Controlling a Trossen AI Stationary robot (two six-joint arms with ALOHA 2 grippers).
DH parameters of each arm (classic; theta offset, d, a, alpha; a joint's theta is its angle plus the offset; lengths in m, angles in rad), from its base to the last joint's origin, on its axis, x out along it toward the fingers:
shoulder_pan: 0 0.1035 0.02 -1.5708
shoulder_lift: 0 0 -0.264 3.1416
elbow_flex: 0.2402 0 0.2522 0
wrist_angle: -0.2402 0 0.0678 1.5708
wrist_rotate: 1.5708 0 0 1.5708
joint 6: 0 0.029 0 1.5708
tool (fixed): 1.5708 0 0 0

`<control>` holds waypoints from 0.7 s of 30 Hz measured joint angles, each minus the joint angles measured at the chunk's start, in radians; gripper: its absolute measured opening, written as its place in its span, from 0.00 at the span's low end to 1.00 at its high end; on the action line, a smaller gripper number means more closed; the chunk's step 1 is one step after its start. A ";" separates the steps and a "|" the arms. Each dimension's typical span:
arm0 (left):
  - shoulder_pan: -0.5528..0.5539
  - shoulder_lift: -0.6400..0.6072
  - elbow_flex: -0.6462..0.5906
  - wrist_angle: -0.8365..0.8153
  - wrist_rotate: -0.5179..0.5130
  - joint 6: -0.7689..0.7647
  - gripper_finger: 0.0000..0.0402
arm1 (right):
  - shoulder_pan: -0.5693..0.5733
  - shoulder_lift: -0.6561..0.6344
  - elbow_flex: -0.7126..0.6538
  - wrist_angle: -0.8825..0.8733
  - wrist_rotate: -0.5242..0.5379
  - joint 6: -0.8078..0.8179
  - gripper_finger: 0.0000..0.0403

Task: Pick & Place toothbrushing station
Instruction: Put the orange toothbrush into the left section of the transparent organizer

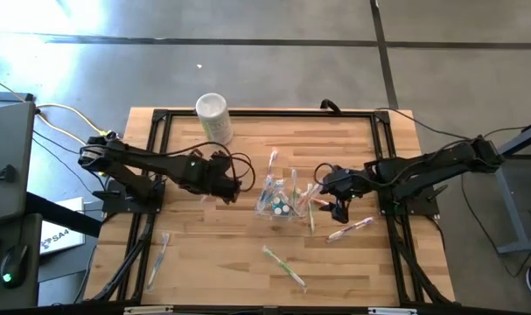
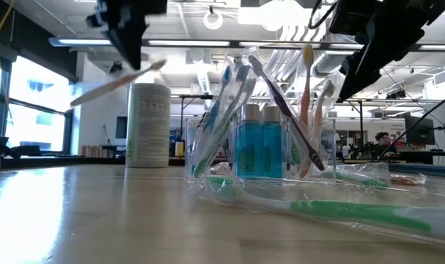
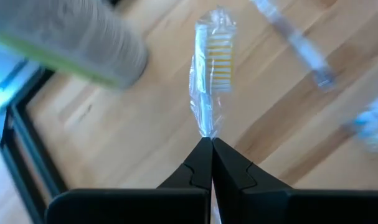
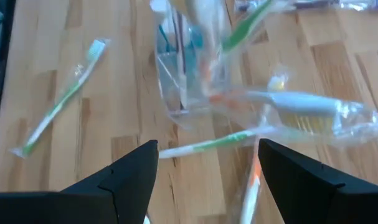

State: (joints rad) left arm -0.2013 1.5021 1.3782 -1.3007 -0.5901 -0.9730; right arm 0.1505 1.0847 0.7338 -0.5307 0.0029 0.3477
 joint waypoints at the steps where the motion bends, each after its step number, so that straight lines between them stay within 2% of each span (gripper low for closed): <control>1: -0.020 0.000 0.018 0.002 -0.023 0.006 0.00 | 0.000 0.000 0.000 -0.001 0.005 0.003 0.67; 4: -0.076 0.000 0.056 -0.001 -0.096 0.027 0.00 | 0.000 0.000 0.000 -0.002 0.083 0.053 0.67; 8: -0.126 -0.008 0.088 -0.066 -0.140 0.018 0.00 | 0.000 -0.007 0.000 -0.064 0.204 0.127 0.67; 12: -0.143 -0.030 0.095 -0.093 -0.180 -0.008 0.00 | 0.001 -0.026 0.000 -0.142 0.240 0.177 0.67; 18: -0.139 -0.034 0.094 -0.095 -0.191 -0.001 0.00 | 0.001 -0.059 0.000 -0.154 0.233 0.189 0.67; 21: -0.139 -0.033 0.094 -0.035 -0.198 0.023 0.00 | 0.001 -0.081 0.000 -0.155 0.231 0.189 0.67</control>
State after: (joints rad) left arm -0.3405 1.4693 1.4723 -1.3358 -0.7885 -0.9504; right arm 0.1513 1.0039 0.7338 -0.6853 0.2340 0.5368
